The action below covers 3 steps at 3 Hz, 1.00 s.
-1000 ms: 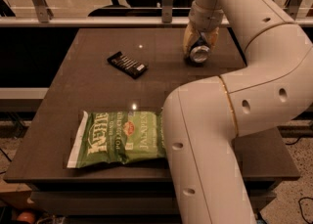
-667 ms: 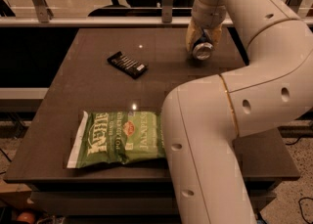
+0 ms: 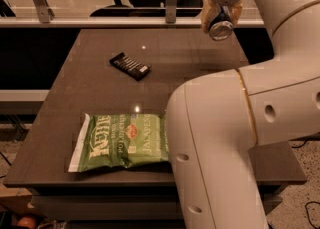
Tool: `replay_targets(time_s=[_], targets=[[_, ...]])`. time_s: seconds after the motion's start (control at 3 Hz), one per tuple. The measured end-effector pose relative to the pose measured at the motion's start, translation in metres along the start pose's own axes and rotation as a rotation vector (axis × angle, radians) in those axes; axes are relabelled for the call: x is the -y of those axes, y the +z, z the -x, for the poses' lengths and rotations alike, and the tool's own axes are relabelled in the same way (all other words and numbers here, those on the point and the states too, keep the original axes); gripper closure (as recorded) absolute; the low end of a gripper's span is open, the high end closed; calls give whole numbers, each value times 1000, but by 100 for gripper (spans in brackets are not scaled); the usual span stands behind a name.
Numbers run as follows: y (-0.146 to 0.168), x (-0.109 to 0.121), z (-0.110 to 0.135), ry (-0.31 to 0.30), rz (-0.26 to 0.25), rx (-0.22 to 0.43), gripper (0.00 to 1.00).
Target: Place pepsi can upright
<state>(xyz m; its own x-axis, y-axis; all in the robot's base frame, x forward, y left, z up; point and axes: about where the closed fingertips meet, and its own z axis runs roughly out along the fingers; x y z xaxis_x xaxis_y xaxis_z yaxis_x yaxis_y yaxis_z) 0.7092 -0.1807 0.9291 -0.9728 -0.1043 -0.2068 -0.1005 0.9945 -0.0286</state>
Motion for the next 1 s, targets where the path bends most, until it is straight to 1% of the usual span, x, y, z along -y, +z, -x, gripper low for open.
replay_targets(time_s=[0.33, 0.67, 1.0], targets=[[-46, 8, 9, -25, -26, 124, 100], [-78, 10, 17, -66, 20, 255, 100], [-100, 6, 19, -135, 115, 381, 100]])
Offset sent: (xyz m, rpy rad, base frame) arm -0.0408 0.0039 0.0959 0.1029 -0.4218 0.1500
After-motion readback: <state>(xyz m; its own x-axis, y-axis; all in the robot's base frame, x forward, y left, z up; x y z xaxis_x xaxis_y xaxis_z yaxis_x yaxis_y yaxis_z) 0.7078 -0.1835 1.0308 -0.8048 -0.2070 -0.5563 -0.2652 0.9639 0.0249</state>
